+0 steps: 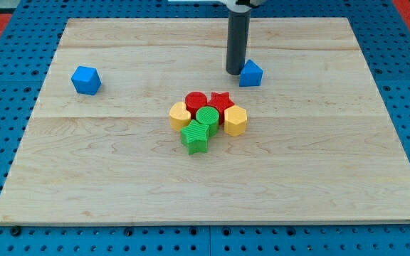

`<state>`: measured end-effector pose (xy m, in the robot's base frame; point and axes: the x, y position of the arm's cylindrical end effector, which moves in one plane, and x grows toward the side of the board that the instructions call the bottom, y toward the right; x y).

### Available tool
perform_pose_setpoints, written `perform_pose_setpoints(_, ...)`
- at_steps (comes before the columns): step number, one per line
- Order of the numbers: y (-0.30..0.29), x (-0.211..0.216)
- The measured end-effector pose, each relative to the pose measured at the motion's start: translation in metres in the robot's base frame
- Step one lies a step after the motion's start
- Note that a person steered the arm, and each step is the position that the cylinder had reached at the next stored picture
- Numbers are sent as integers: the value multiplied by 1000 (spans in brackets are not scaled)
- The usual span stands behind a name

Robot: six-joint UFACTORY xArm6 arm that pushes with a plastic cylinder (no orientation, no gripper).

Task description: Push the triangle to the right of the hexagon

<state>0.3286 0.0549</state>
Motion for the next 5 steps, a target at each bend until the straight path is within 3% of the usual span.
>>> perform_pose_setpoints(1, 78, 12)
perform_pose_setpoints(2, 106, 53)
perform_pose_setpoints(3, 82, 47)
perform_pose_setpoints(4, 88, -2)
perform_pose_setpoints(5, 56, 28)
